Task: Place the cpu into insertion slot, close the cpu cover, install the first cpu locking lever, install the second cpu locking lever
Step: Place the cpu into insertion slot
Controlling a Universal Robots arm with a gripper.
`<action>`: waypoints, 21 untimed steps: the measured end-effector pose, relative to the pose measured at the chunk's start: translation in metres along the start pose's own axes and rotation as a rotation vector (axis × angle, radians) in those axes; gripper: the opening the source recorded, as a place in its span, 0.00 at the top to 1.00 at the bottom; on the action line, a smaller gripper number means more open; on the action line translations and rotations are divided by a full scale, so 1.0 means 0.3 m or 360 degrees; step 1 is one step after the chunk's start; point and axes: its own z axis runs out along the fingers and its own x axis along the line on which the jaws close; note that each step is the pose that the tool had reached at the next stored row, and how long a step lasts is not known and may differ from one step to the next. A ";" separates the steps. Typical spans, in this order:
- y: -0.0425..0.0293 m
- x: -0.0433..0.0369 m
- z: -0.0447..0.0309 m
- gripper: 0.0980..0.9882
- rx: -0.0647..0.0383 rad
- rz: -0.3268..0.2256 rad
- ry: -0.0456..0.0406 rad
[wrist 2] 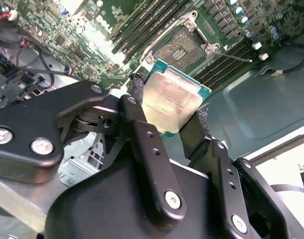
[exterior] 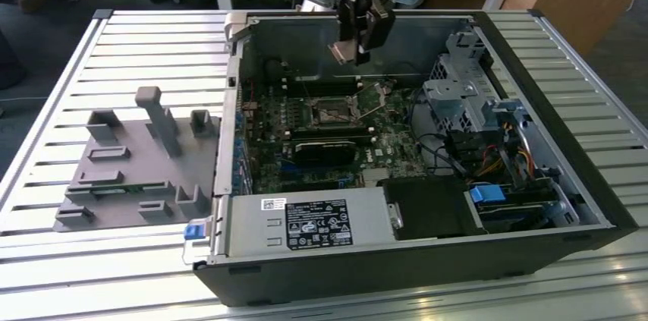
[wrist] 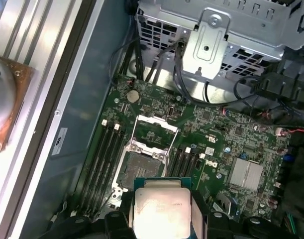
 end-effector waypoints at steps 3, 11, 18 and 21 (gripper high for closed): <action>0.000 0.000 0.003 0.50 0.0000 0.0053 -0.0004; -0.001 0.001 0.011 0.50 -0.0001 0.0200 -0.0015; -0.001 0.001 0.018 0.50 -0.0002 0.0325 -0.0024; -0.001 0.001 0.020 0.50 -0.0002 0.0357 -0.0026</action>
